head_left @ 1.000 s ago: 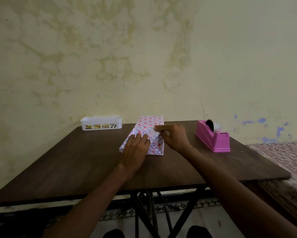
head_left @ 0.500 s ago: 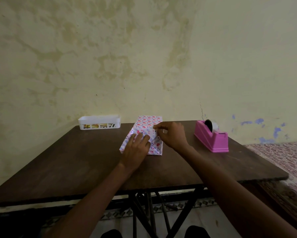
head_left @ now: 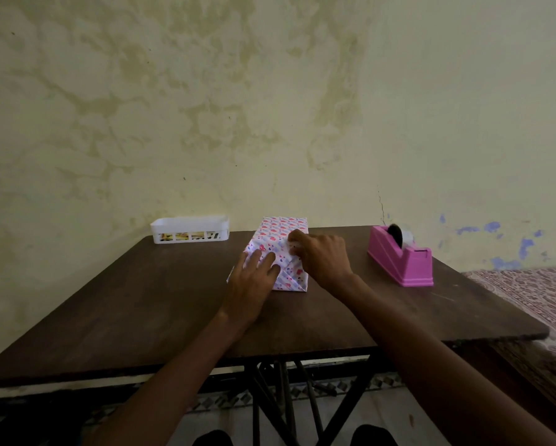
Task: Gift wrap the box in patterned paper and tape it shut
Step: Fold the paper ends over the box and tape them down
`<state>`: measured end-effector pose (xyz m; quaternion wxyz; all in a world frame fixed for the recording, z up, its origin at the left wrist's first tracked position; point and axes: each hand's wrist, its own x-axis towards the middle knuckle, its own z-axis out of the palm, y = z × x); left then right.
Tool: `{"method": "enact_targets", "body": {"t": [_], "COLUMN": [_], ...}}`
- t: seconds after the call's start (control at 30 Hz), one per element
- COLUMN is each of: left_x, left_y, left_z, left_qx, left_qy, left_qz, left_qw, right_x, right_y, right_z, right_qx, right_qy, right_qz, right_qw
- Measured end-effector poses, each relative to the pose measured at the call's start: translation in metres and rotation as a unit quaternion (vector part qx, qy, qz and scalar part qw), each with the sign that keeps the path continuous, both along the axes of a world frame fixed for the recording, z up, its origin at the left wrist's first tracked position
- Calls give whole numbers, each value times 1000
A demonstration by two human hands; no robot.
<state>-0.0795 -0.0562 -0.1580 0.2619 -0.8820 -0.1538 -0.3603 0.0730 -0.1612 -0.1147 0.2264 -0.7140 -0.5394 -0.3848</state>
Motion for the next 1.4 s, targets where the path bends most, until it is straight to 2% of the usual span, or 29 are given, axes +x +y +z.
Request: {"method": "enact_targets", "body": {"t": [0.13,0.27,0.4,0.47,0.57,0.63,0.77,1.13,1.4], "left_x": [-16,-24,-33,-34,-35,-39,-52,-49,-69], "left_y": [6,20,8,13,26,29,25,30,21], "left_z": [-1,-8,10,15,14,14,14,1,0], "left_qx": [-54,-225,-370,-395,-437,-461,-435,-375,-334], "left_qy": [-72,-106,-151,-138,-34,-29,-114,-139,-124], "left_qz": [-13,-29,-36,-41,-13,-8,-56,-21,-57], "left_qw": [996,968,916,908,899,887,891,916,933], "right_x": [0,-3,-11,-14,-15,-15,-14,-11,-12], "right_y": [0,1,0,-1,-3,-3,-2,1,1], "right_z": [1,4,8,10,11,11,11,9,9], "right_qx": [-43,-66,-55,-50,-47,-47,-46,-41,-41], "right_qy": [-28,-38,-36,-28,-14,-7,5,31,30], "right_qz": [-2,-23,-16,-22,-30,-28,-26,-29,-32], "right_qw": [999,997,998,998,998,998,999,998,998]}}
